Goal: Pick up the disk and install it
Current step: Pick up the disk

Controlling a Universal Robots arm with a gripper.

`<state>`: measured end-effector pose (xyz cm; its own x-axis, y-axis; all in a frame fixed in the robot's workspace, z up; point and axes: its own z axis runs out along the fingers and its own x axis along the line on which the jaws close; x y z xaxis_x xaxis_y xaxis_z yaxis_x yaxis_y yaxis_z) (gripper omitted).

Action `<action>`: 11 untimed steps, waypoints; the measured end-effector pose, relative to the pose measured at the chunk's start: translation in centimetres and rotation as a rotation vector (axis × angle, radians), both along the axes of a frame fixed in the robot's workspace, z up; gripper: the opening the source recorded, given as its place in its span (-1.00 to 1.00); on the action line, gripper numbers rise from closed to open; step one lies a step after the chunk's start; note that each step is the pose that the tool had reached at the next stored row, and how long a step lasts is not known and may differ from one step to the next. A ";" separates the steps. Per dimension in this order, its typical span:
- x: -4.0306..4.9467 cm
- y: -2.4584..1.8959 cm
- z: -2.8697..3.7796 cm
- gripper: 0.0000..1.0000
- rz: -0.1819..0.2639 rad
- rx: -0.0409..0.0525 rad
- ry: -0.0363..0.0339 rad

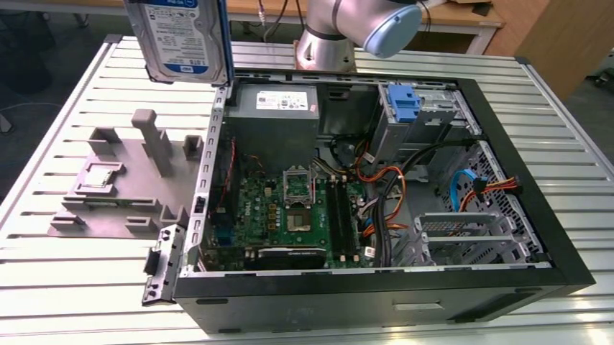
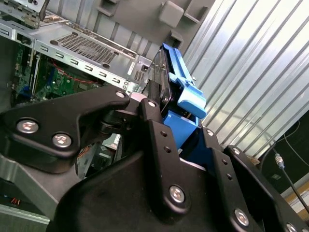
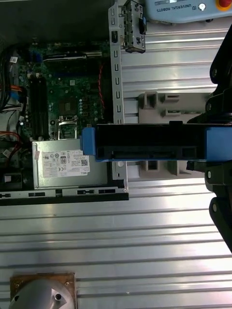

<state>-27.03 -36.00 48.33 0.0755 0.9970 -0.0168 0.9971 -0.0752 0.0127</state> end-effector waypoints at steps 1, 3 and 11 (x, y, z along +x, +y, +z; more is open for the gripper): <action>0.14 0.00 0.00 -0.26 0.000 -0.0001 0.0001; 0.31 0.00 0.00 -0.26 0.000 0.0001 0.0000; 0.34 -0.21 0.00 -0.26 0.000 0.0000 0.0000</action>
